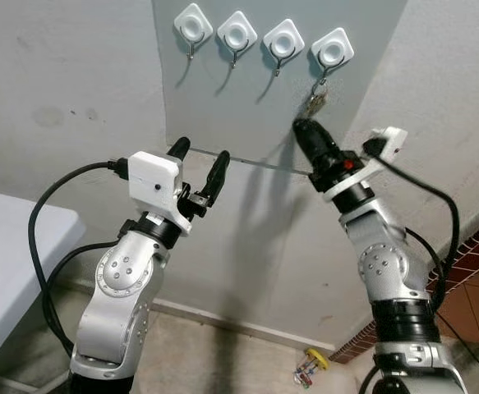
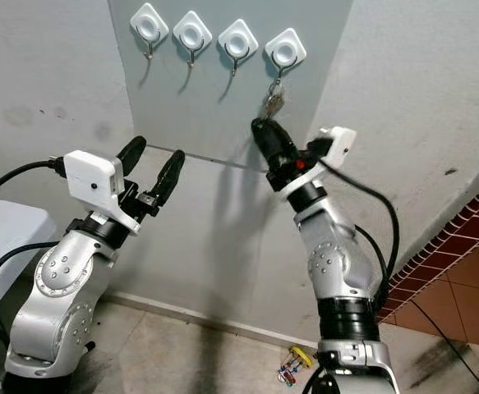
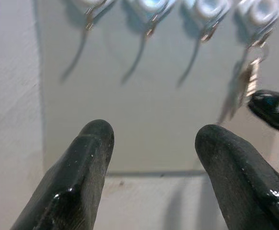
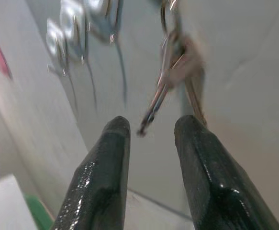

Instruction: Hang keys on a hook

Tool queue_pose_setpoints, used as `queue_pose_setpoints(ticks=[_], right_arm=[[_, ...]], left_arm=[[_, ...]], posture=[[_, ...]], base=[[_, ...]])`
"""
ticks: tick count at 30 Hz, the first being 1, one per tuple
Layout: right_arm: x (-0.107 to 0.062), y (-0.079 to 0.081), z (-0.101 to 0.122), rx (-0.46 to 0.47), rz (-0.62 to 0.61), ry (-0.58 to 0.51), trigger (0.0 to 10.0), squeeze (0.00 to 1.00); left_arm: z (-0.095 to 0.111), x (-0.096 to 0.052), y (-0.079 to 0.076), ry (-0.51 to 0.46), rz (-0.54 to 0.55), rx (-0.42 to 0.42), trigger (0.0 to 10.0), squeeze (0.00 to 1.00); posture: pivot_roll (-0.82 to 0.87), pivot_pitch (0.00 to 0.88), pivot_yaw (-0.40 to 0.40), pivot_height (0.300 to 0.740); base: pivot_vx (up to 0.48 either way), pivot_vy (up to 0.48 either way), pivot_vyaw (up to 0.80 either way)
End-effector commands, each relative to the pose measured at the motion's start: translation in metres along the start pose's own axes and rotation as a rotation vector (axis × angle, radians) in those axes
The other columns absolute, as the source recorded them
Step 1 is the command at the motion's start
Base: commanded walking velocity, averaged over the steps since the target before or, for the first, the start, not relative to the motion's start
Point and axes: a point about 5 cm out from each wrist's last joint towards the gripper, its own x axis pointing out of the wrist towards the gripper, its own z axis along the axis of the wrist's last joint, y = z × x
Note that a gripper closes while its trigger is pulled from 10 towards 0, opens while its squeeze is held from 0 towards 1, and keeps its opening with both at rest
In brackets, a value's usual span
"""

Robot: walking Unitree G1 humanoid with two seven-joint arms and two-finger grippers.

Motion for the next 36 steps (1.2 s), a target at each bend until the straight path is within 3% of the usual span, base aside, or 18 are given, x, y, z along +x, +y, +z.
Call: queue_pose_setpoints(ticks=[1, 8, 11, 12, 14, 15, 16, 19, 22, 36], right_arm=[[-0.005, -0.004, -0.006, -0.048, -0.017, 0.026, 10.0, 1.00], [-0.020, -0.009, -0.029, -0.036, -0.056, 0.093, 10.0, 1.00], [-0.033, -0.015, -0.046, -0.054, -0.106, 0.151, 10.0, 1.00], [-0.043, -0.019, -0.058, -0.082, -0.152, 0.194, 10.0, 1.00], [-0.047, -0.021, -0.063, -0.097, -0.168, 0.208, 10.0, 1.00], [-0.054, -0.022, -0.070, -0.100, -0.188, 0.233, 10.0, 0.91], [-0.060, -0.024, -0.077, -0.106, -0.209, 0.257, 10.0, 0.00], [-0.074, -0.026, -0.090, -0.112, -0.249, 0.303, 10.0, 0.00], [-0.079, -0.026, -0.093, -0.119, -0.273, 0.308, 10.0, 0.00], [-0.082, -0.024, -0.096, -0.160, -0.299, 0.289, 10.0, 0.00]], left_arm=[[-0.009, -0.003, 0.004, 0.030, 0.026, 0.003, 10.0, 0.00], [-0.029, -0.013, 0.012, 0.086, 0.099, -0.075, 10.0, 0.00], [-0.049, -0.023, 0.019, 0.158, 0.142, -0.074, 10.0, 0.00], [-0.064, -0.031, 0.023, 0.207, 0.176, -0.095, 10.0, 0.00], [-0.070, -0.035, 0.024, 0.223, 0.189, -0.103, 10.0, 0.00], [-0.080, -0.041, 0.027, 0.257, 0.220, -0.098, 10.0, 0.00], [-0.091, -0.047, 0.030, 0.289, 0.254, -0.106, 10.0, 0.00], [-0.111, -0.062, 0.037, 0.358, 0.338, -0.161, 10.0, 0.00], [-0.114, -0.066, 0.040, 0.354, 0.362, -0.192, 10.0, 0.00], [-0.116, -0.065, 0.044, 0.318, 0.376, -0.168, 10.0, 0.00]], posture=[[-0.01, 0.052, -0.059, 0.740], [-0.01, 0.051, -0.056, 0.740], [-0.01, 0.047, -0.051, 0.740], [-0.02, 0.048, -0.048, 0.740], [-0.02, 0.048, -0.048, 0.740], [-0.02, 0.048, -0.044, 0.740], [-0.02, 0.049, -0.043, 0.740], [-0.03, 0.051, -0.041, 0.740], [-0.03, 0.049, -0.040, 0.740], [-0.03, 0.042, -0.040, 0.740]], base=[[0.000, 0.000, 0.00], [0.000, 0.000, 0.00], [0.000, 0.000, 0.00], [0.000, 0.000, 0.00], [0.000, 0.000, 0.00], [0.000, 0.000, 0.00], [0.000, 0.000, 0.00], [0.000, 0.000, 0.00], [0.000, 0.000, 0.00], [0.000, 0.000, 0.00]])
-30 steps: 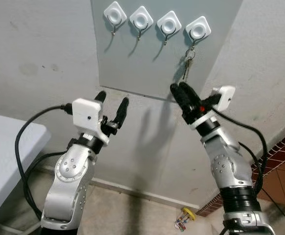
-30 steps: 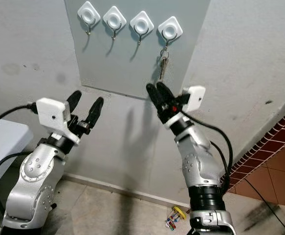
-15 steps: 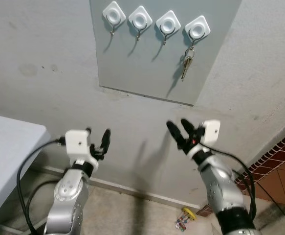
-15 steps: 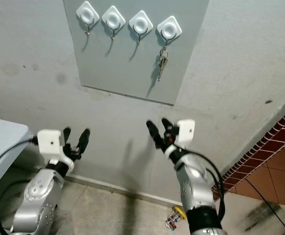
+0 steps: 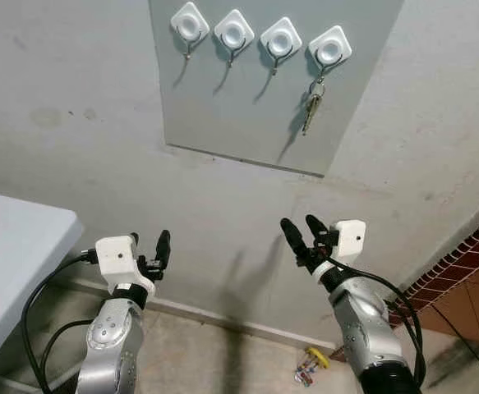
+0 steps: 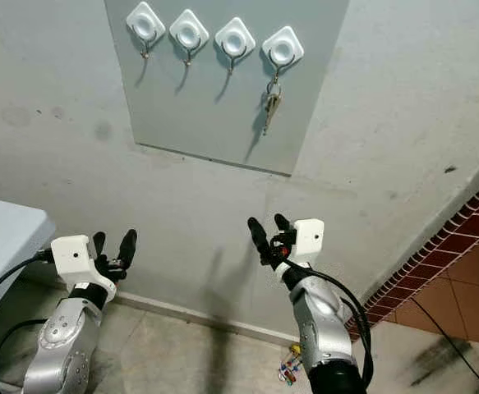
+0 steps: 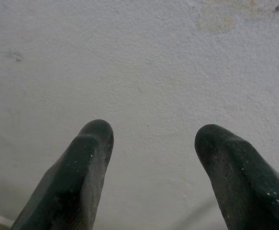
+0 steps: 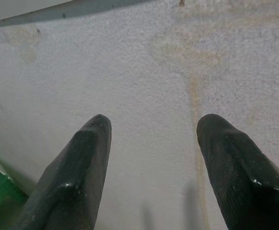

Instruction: Hang keys on a hook

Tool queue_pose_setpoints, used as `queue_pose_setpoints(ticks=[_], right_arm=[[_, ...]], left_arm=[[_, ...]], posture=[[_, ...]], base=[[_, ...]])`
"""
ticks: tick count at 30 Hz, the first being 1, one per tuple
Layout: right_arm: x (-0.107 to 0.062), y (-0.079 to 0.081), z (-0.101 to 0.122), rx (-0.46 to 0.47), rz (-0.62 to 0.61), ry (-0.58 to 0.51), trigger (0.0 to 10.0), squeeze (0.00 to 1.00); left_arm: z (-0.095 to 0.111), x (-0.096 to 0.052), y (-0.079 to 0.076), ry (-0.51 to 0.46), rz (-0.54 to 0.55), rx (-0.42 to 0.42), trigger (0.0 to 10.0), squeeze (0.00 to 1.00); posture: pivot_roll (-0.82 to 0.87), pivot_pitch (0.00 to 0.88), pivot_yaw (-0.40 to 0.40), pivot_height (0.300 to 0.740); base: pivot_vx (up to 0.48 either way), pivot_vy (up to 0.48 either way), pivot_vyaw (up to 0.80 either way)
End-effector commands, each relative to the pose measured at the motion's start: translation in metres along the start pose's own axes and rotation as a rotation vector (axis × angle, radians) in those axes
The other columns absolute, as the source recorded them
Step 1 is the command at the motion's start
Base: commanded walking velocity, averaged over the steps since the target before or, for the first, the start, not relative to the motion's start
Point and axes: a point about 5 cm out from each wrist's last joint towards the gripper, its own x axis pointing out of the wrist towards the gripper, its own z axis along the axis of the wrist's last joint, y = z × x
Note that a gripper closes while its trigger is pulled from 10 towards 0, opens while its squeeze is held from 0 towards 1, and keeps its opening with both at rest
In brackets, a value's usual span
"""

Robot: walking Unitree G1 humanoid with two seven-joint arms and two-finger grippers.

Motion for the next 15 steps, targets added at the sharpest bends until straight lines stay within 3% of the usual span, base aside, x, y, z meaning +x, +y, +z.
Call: queue_pose_setpoints(ticks=[1, 5, 11, 15], right_arm=[[-0.004, -0.004, -0.003, -0.017, -0.021, 0.014, 10.0, 0.00], [-0.006, -0.007, -0.009, -0.032, -0.041, 0.056, 10.0, 0.00], [-0.018, -0.015, -0.035, -0.091, -0.091, 0.183, 10.0, 0.00], [-0.036, -0.024, -0.059, -0.141, -0.129, 0.315, 10.0, 0.00]], left_arm=[[-0.001, 0.001, 0.000, -0.003, 0.000, 0.002, 10.0, 0.00], [-0.005, 0.000, 0.004, 0.010, 0.016, -0.005, 10.0, 0.00], [-0.036, -0.010, 0.018, 0.113, 0.071, 0.002, 10.0, 0.00], [-0.056, -0.019, 0.027, 0.173, 0.119, -0.032, 10.0, 0.00]], posture=[[-0.03, 0.042, -0.041, 0.740], [-0.03, 0.041, -0.044, 0.740], [-0.03, 0.036, -0.045, 0.740], [-0.03, 0.033, -0.045, 0.740]], base=[[0.000, 0.000, 0.00], [0.000, 0.000, 0.00], [0.000, 0.000, 0.00], [0.000, 0.000, 0.00]])
